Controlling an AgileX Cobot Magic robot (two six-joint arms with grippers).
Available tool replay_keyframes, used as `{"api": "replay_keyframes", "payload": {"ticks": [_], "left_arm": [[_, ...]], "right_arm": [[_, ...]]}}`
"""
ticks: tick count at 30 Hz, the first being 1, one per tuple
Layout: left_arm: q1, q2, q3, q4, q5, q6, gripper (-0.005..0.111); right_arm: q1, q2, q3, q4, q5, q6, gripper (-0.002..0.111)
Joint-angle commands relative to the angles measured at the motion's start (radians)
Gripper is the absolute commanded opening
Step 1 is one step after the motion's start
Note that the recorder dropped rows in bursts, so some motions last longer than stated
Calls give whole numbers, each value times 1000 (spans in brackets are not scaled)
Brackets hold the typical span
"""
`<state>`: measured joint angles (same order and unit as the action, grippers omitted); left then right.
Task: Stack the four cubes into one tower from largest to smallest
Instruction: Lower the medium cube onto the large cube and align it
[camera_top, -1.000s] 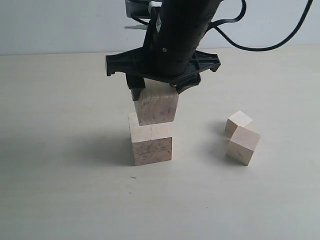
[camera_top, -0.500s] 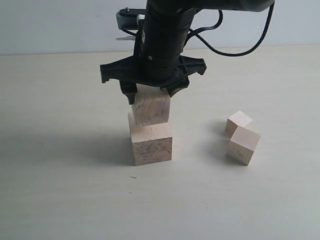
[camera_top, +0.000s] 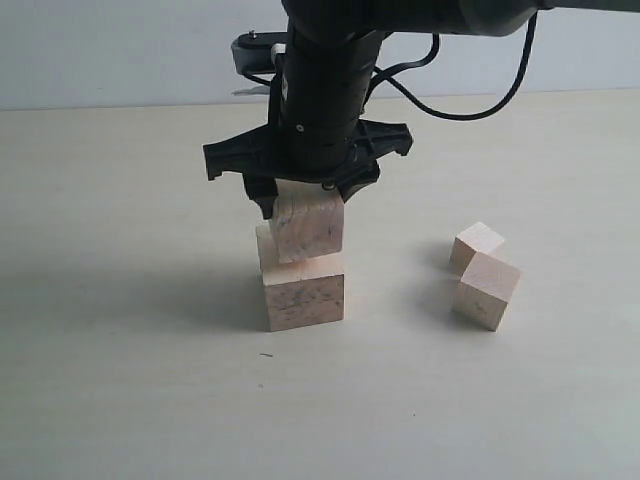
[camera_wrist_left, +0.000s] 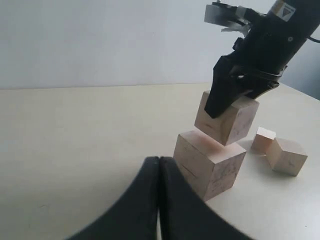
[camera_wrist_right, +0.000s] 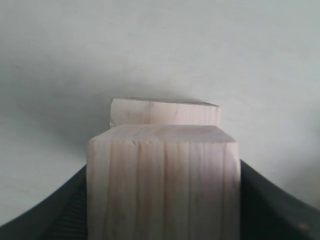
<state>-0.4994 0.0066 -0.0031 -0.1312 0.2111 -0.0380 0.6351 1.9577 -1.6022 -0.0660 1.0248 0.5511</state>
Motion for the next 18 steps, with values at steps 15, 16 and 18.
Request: {"api": "replay_keyframes", "payload": {"ticks": [15,16,18], "left_arm": [[3,-7,3,-2,-3,3,0],[3,-7,3,-2,-3,3,0],[3,-7,3,-2,-3,3,0]], "right_arm": [[16,30,-11,-3,-5,-6,8],[16,32,-11,-3,-5,-6,8],[16,32,-11,-3,-5,-6,8]]}}
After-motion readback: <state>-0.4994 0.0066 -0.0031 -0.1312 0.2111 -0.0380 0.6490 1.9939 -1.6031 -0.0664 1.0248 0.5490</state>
